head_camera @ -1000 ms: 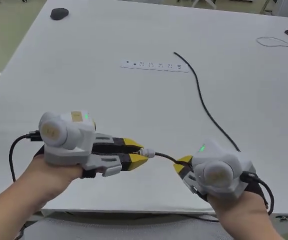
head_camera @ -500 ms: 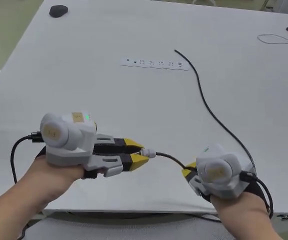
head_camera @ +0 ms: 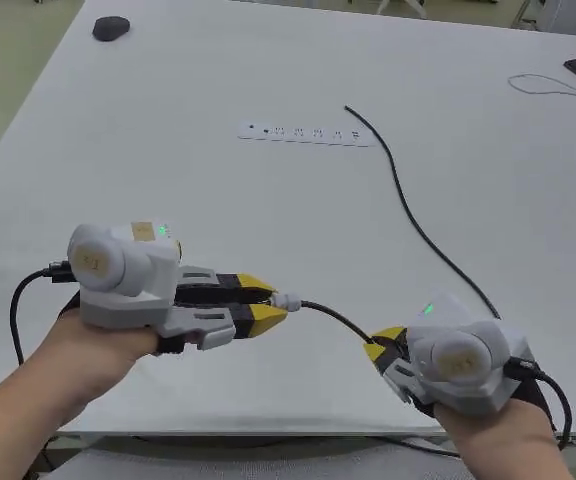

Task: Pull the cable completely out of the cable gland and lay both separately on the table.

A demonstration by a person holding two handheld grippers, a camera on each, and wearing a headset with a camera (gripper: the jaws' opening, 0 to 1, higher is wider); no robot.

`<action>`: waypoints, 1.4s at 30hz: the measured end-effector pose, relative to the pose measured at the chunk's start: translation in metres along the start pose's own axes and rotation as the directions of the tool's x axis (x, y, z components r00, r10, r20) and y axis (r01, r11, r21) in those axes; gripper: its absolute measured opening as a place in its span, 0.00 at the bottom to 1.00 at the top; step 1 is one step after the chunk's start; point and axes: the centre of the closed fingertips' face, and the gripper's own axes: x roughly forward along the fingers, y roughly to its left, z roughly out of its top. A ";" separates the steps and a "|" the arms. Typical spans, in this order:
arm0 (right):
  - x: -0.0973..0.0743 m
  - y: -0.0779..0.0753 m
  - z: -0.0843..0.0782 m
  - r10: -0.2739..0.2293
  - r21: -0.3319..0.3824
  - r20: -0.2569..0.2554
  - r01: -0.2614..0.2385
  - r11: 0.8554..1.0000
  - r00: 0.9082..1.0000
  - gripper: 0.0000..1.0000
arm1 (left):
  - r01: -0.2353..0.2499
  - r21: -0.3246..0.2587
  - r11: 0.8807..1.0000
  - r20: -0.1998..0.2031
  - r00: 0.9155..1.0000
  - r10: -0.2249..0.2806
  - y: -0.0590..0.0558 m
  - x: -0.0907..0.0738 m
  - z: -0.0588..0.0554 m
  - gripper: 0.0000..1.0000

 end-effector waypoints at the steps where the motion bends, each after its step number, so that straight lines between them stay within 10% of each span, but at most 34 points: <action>1: -0.001 0.001 0.003 0.005 -0.001 0.004 -0.005 1.000 1.000 0.06 | -0.001 0.001 1.000 -0.005 1.000 0.001 0.000 0.000 -0.001 0.15; 17: 0.002 0.034 0.076 0.097 -0.259 0.116 -0.064 0.964 0.989 0.17 | 0.006 -0.014 1.000 -0.006 1.000 -0.006 -0.002 -0.001 0.000 0.15; 42: 0.008 0.044 0.080 0.135 -0.344 0.112 -0.089 0.935 0.984 0.02 | 0.011 -0.015 1.000 -0.009 1.000 -0.011 -0.009 0.004 0.001 0.15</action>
